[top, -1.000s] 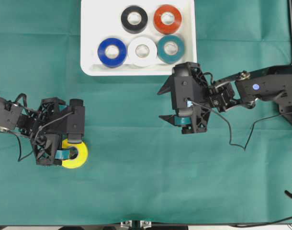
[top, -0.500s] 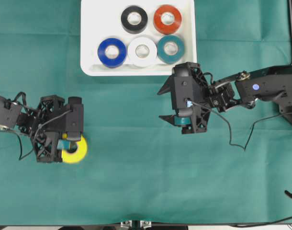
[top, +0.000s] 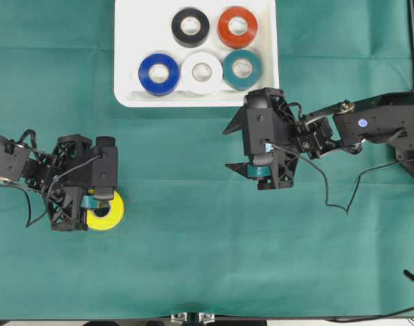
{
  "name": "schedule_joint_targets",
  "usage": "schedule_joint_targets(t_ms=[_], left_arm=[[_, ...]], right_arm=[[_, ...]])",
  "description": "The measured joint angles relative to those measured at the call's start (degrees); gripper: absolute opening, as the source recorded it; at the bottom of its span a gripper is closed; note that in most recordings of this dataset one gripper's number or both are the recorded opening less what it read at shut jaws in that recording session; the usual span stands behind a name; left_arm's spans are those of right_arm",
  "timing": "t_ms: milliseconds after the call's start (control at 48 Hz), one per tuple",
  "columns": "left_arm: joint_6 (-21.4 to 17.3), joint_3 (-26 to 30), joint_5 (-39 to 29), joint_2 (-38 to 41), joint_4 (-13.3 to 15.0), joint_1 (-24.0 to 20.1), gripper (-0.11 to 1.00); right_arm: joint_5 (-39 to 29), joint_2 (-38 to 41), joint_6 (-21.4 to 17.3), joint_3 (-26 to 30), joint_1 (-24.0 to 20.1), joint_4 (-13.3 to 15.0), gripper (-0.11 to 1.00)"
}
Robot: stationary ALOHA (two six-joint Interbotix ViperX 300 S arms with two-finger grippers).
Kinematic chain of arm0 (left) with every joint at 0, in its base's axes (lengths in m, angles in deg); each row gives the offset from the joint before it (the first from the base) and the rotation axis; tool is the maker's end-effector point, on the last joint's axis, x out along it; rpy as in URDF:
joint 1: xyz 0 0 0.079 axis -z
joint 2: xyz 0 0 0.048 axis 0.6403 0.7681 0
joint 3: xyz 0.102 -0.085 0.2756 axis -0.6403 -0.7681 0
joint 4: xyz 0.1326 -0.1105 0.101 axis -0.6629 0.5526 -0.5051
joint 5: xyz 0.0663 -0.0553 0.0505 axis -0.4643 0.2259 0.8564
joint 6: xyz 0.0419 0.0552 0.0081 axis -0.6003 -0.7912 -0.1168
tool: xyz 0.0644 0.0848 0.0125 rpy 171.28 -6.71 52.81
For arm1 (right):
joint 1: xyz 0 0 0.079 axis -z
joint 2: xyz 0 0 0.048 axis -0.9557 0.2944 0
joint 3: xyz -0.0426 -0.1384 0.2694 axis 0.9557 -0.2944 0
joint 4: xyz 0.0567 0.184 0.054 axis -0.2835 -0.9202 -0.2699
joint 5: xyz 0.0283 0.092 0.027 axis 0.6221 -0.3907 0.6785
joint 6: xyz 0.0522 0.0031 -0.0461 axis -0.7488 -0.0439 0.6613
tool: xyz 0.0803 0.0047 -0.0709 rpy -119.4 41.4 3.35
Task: Put the tape alternately from left to right into the white case.
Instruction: 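Lower the left gripper into the yellow roll's core and close, then carry the yellow roll into the tray's top-left corner and release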
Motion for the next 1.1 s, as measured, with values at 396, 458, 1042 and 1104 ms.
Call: schedule_joint_targets(t_ms=[396,458,1042,1104], left_arm=[[-0.44,1.05,-4.48,-8.00,0.00,0.26,-0.03],[-0.44,1.32,-5.45,-9.23,0.00,0.26,-0.03],[-9.76,1.49,-7.21,-12.04,-0.09,-7.65,-0.03],[-12.39,1.41,-7.21,-12.74,-0.09,-9.58,-0.03]], right_arm=[[0.00,0.00,0.09,0.00,0.00,0.00,0.81],[-0.09,0.00,0.09,0.00,0.00,0.00,0.81],[-0.18,0.00,0.09,0.44,0.00,0.00,0.81],[-0.18,0.00,0.09,0.44,0.00,0.00,0.81]])
